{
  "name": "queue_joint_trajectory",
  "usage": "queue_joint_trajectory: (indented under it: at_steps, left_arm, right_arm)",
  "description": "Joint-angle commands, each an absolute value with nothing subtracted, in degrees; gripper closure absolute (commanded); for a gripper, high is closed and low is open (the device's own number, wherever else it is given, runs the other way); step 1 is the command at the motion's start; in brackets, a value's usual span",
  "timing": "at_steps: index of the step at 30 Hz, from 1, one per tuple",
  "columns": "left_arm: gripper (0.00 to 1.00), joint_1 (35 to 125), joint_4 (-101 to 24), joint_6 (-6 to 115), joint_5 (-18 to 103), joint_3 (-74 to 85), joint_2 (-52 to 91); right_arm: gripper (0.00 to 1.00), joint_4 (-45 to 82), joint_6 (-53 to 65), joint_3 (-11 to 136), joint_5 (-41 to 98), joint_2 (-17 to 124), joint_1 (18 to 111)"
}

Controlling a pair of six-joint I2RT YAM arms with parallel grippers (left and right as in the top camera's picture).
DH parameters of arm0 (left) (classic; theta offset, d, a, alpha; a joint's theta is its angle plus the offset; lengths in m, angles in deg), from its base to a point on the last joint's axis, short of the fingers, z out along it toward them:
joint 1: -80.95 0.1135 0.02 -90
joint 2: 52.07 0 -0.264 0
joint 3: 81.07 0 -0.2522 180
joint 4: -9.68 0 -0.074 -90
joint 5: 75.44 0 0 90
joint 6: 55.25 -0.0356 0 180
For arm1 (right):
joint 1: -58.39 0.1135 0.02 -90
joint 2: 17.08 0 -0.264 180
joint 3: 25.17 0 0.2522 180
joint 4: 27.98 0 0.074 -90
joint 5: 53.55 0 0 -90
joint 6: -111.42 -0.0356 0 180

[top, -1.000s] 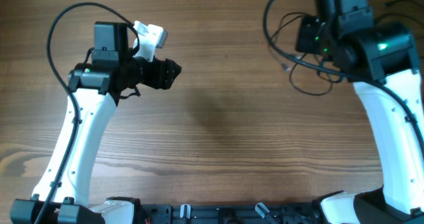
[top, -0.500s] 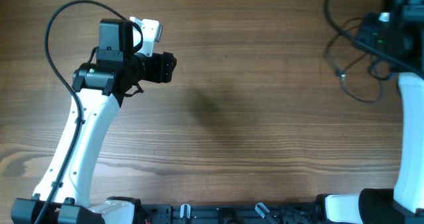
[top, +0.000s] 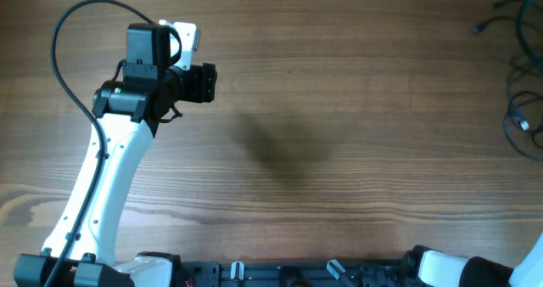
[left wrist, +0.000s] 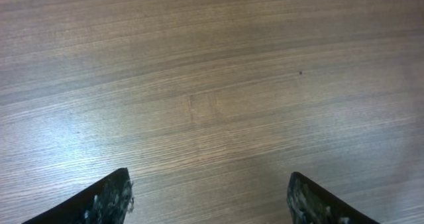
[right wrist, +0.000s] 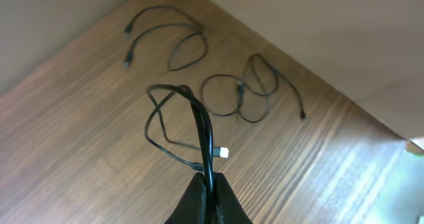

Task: Untangle cables
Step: 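Hold the cable at the far right edge with the right gripper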

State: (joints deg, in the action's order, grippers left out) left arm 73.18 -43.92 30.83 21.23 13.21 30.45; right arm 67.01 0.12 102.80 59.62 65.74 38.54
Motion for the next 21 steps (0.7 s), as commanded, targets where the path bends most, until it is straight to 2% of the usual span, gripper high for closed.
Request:
queue_joint_trajectory:
  at_steps: [1, 12, 21]
  left_arm:
    - [0.23, 73.0, -43.7, 31.4, 20.4, 12.9, 30.8]
    - [0.23, 73.0, -43.0, 32.2, 20.7, 12.9, 30.8]
    - [0.23, 73.0, -40.2, 32.2, 20.7, 12.9, 30.9]
  right_arm:
    - [0.96, 66.6, -3.0, 104.1, 65.4, 65.0, 35.7]
    - [0.96, 62.8, -7.2, 104.1, 66.8, 68.9, 21.4]
    - [0.96, 62.7, -8.8, 103.6, 63.3, 76.7, 14.5]
